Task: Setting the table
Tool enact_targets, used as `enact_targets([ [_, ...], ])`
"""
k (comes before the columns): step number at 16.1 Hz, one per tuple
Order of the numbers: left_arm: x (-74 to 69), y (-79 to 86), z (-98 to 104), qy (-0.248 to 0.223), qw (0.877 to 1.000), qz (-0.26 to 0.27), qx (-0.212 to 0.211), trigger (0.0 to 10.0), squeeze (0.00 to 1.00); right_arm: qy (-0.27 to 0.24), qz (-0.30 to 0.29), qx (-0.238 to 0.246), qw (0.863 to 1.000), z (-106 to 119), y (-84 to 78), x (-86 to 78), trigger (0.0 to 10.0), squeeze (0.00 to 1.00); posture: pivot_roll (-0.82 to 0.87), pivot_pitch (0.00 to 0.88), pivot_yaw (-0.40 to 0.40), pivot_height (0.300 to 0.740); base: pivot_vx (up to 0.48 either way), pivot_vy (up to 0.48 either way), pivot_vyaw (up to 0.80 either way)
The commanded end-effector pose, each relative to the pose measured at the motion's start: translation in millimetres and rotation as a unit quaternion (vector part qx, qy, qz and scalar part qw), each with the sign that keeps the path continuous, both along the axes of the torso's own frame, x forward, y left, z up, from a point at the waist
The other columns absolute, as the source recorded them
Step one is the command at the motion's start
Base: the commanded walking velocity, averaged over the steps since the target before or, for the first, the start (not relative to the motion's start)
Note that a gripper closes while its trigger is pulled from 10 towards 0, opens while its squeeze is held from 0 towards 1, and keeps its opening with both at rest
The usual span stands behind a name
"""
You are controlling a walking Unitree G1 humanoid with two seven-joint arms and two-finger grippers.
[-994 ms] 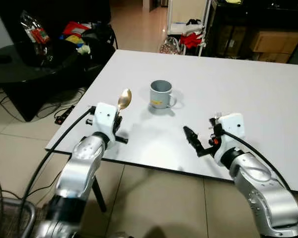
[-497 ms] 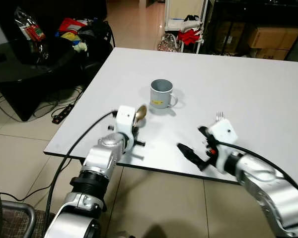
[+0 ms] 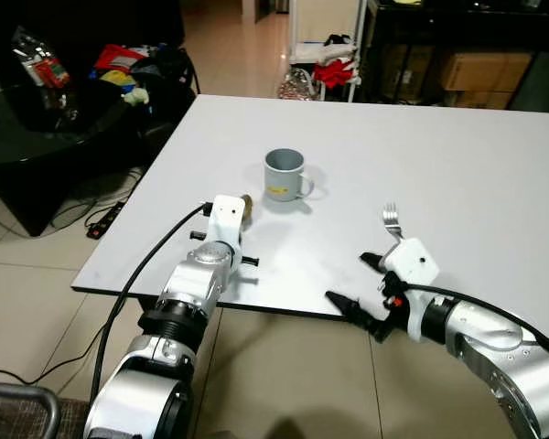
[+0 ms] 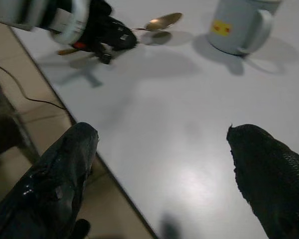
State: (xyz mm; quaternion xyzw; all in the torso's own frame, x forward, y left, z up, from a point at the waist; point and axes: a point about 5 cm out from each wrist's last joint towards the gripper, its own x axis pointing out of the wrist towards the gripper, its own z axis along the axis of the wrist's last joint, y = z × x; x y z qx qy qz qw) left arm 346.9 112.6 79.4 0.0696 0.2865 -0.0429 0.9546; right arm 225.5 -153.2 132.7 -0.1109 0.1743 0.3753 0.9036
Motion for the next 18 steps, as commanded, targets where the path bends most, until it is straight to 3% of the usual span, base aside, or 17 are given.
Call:
enact_targets([
  [1, -4.8, 10.6, -11, 0.031, 0.999, 0.032, 0.023, 10.0, 0.0, 0.001, 0.017, 0.003, 1.0, 3, 0.7, -3.6, 10.0, 0.0, -0.01, 0.0, 0.056, 0.74, 0.0, 0.0, 0.0],
  [3, -3.7, 10.8, -10, 0.029, 0.999, 0.038, 0.016, 10.0, 0.0, 0.001, 0.018, 0.001, 1.0, 3, 0.6, -3.9, 10.0, 0.0, -0.01, 0.0, 0.058, 0.74, 0.0, 0.0, 0.0],
  [4, -2.5, 10.5, -9, 0.026, 0.999, 0.04, 0.01, 10.0, 0.06, 0.001, 0.019, 0.002, 1.0, 3, 0.8, -4.1, 10.0, 0.0, -0.01, 0.0, 0.058, 0.74, 0.0, 0.0, 0.0],
  [5, -0.9, 10.4, -8, 0.024, 0.999, 0.044, 0.004, 10.0, 0.5, 0.002, 0.021, 0.002, 1.0, 3, 1.2, -4.6, 10.0, 0.0, -0.01, 0.0, 0.058, 0.74, 0.0, 0.0, 0.0],
  [6, 0.3, 10.4, -7, 0.022, 0.999, 0.048, -0.003, 10.0, 1.0, 0.002, 0.021, 0.002, 1.0, 3, 1.4, -4.9, 10.0, 0.0, -0.01, 0.0, 0.058, 0.74, 0.0, 0.0, 0.0],
  [13, 2.2, 6.7, -7, 0.022, 0.999, 0.041, -0.013, 10.0, 1.0, 0.001, 0.022, -0.002, 1.0, 3, 0.2, -4.5, 10.0, 0.0, -0.02, 0.0, 0.065, 0.74, 0.0, 0.0, 0.0],
  [18, 18.6, 27.7, 32, -0.078, 0.991, 0.078, -0.081, 10.0, 0.96, -0.012, -0.002, 0.013, 1.0, 10, -8.3, -1.4, 10.0, 0.0, -0.01, 0.0, 0.067, 0.74, 0.0, 0.0, 0.0],
])
